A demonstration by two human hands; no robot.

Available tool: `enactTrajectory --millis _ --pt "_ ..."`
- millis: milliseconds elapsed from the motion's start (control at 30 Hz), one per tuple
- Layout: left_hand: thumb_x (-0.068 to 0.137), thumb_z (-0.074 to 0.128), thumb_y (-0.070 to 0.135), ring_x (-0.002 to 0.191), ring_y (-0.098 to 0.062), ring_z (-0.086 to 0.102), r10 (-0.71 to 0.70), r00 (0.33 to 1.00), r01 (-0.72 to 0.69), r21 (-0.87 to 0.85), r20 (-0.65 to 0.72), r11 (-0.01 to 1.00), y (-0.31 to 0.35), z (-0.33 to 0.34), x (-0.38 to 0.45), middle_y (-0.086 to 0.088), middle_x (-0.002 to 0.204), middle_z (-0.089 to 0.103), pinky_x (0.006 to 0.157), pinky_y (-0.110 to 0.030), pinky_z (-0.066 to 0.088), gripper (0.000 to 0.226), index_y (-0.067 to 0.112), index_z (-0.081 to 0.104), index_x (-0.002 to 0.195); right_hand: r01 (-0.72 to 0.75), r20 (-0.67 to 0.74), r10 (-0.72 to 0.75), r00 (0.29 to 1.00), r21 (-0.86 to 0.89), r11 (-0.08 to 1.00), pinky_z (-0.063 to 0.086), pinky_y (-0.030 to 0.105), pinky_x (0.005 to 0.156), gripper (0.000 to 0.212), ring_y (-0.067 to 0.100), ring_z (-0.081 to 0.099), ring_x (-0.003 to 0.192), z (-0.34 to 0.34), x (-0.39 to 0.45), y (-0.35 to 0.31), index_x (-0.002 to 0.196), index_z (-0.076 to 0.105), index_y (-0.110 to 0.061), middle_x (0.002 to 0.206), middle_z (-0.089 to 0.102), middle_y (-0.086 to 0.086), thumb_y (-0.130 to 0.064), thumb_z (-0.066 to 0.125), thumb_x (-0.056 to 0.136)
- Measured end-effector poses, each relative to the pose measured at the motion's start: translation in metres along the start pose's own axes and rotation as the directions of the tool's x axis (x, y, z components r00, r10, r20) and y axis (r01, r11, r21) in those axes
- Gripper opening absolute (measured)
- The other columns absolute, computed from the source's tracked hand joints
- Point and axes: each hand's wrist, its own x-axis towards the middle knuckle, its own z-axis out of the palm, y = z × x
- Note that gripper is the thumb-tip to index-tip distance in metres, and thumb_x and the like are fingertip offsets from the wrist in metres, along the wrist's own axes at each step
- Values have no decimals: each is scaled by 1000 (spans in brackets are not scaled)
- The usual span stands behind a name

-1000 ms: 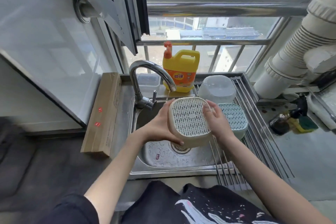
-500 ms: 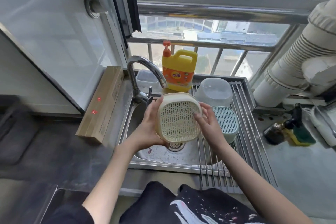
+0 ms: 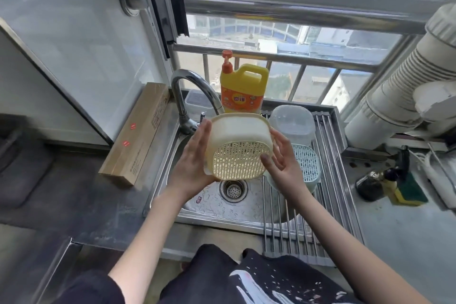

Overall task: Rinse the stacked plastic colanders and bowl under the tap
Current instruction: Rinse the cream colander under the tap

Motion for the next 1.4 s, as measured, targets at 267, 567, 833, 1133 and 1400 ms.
enactTrajectory --millis 267,567,833,1133,1400 --pt "59 81 43 143 3 3 8 999 -11 -81 -39 997 8 -10 5 16 156 -1 110 -39 25 121 51 -5 143 120 -94 -123 988 -29 992 47 4 79 72 -19 53 106 4 12 -23 137 43 -26 125 53 -21 -63 56 77" --pt "62 85 35 141 -4 6 -2 995 0 -27 -99 1000 -6 -7 -3 16 156 0 102 -36 27 121 57 -4 140 152 -100 -157 983 -58 987 52 28 93 64 11 56 119 18 18 0 139 44 -31 136 53 2 -61 55 84" --pt "51 90 21 139 -10 23 -113 987 130 -144 115 981 -17 -10 -11 18 154 10 109 -44 35 126 53 9 142 -78 -110 78 991 7 997 51 38 87 60 17 62 103 14 38 1 119 52 -45 111 64 -4 -82 36 74" --pt "53 89 23 135 -20 27 -65 982 64 10 178 998 -21 -19 -8 6 148 18 107 -49 37 122 56 8 139 -186 56 233 971 -437 880 55 36 57 64 23 60 55 -1 84 -21 72 65 3 63 63 14 -60 58 81" --pt "48 90 14 130 -10 34 -95 964 120 -89 247 989 -35 -28 -12 14 143 23 97 -24 43 127 62 12 136 239 429 183 884 -753 613 49 30 65 32 20 61 72 6 88 -46 90 57 -14 76 58 -5 -34 35 102"
